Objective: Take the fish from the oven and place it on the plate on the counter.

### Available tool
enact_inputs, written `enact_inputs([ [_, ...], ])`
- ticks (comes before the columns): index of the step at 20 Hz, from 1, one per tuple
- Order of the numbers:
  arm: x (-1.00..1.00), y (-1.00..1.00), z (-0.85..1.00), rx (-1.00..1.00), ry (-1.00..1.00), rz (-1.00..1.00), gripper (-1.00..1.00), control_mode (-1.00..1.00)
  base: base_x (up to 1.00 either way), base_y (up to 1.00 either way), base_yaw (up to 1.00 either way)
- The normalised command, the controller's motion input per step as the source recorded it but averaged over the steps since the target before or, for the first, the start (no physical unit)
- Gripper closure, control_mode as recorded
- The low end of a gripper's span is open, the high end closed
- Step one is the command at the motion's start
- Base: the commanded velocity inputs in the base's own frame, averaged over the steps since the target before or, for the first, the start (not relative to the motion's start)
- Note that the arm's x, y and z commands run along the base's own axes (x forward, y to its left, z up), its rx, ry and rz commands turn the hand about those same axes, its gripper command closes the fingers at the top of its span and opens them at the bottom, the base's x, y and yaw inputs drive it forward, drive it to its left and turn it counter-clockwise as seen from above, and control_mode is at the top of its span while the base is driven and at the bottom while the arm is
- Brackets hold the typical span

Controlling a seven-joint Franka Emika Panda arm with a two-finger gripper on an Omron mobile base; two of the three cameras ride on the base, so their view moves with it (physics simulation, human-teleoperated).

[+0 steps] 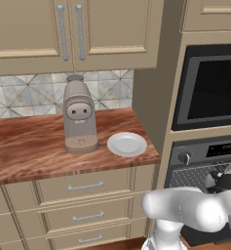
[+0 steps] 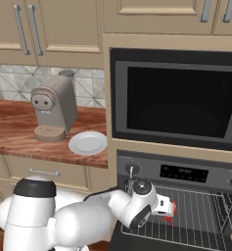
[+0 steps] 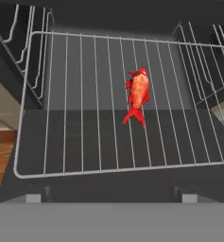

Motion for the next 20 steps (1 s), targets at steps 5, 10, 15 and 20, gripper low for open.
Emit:
enact_inputs([
  [5,0.0,-0.33,0.0,0.07,0.0,0.0,-1.0,-1.0,0.0,0.0,0.0],
  [10,0.17,-0.23,0.0,0.02,0.0,0.0,-1.0,-1.0,0.0,0.0,0.0],
  [15,0.37,0.0,-0.13,0.0,0.0,-0.01,-1.0,-1.0,0.0,0.0,0.0],
  [20,0.29,0.0,-0.18,0.0,0.0,0.0,-1.0,-1.0,0.0,0.0,0.0],
])
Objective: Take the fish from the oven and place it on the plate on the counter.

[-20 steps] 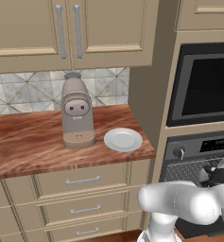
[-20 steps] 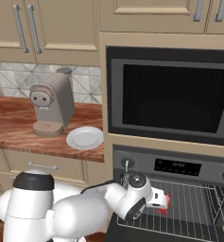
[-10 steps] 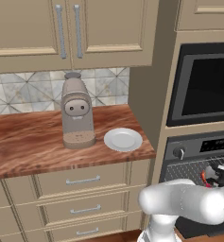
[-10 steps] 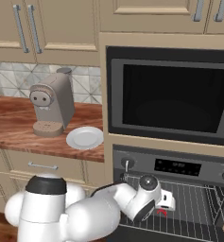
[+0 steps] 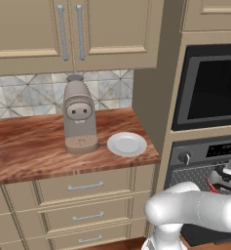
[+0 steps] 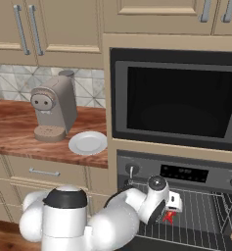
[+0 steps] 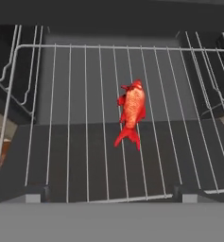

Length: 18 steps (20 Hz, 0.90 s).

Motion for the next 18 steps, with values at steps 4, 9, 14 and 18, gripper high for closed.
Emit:
enact_inputs([
  [4,0.11,-0.07,-0.25,0.0,-0.03,-0.01,-1.0,-1.0,0.0,0.0,0.0],
  [9,0.0,-0.24,-0.46,0.03,-0.14,-0.05,-1.0,-1.0,0.0,0.0,0.0],
  [14,0.02,-0.27,-0.27,0.04,-0.16,-0.05,-1.0,-1.0,0.0,0.0,0.0],
  [18,0.14,-0.18,0.0,0.01,-0.06,-0.04,-1.0,-1.0,0.0,0.0,0.0],
])
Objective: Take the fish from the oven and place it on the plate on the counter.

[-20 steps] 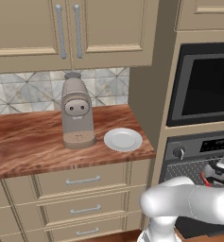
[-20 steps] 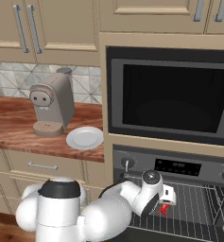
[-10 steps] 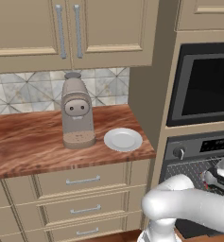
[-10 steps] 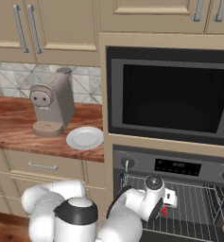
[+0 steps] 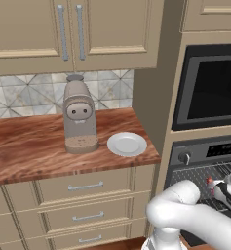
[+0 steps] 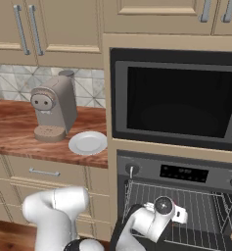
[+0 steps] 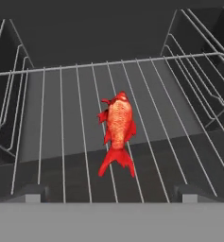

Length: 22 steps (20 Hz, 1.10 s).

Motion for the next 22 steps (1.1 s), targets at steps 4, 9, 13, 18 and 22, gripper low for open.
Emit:
enact_inputs([
  [4,0.19,-0.19,0.02,0.0,0.0,-0.02,-1.0,-1.0,0.0,0.0,0.0],
  [9,0.11,-0.16,-0.01,0.0,0.03,-0.01,-1.0,-1.0,0.0,0.0,0.0],
  [13,0.22,-0.01,-0.19,0.0,0.09,0.0,-1.0,-1.0,0.0,0.0,0.0],
  [18,0.14,0.01,-0.09,0.0,0.06,0.0,-1.0,-1.0,0.0,0.0,0.0],
  [22,0.15,0.08,-0.13,0.0,0.0,0.0,-1.0,-1.0,0.0,0.0,0.0],
])
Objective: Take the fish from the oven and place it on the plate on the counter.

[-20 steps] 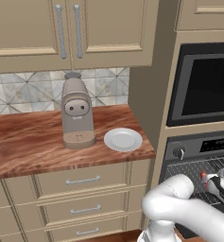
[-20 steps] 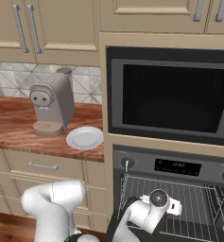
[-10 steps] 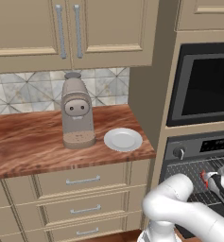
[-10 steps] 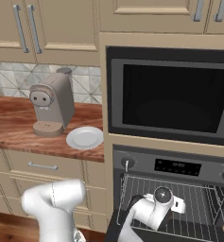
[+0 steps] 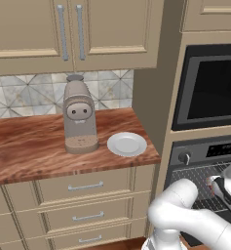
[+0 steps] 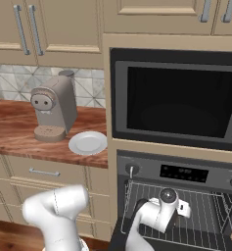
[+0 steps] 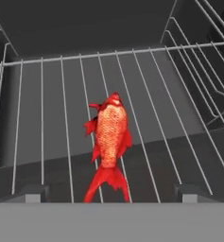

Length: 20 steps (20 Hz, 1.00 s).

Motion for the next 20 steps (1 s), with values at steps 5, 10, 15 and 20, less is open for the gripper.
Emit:
enact_inputs([
  [5,0.14,0.03,-0.28,0.0,0.0,0.0,-1.0,-1.0,0.0,0.0,0.0],
  [10,0.1,0.0,-0.18,0.0,0.0,0.0,-1.0,-1.0,0.0,0.0,0.0],
  [15,0.17,0.0,-0.16,0.0,0.0,0.0,-1.0,-1.0,0.0,0.0,0.0],
  [20,0.15,-0.01,-0.12,0.0,0.0,0.0,-1.0,-1.0,0.0,0.0,0.0],
])
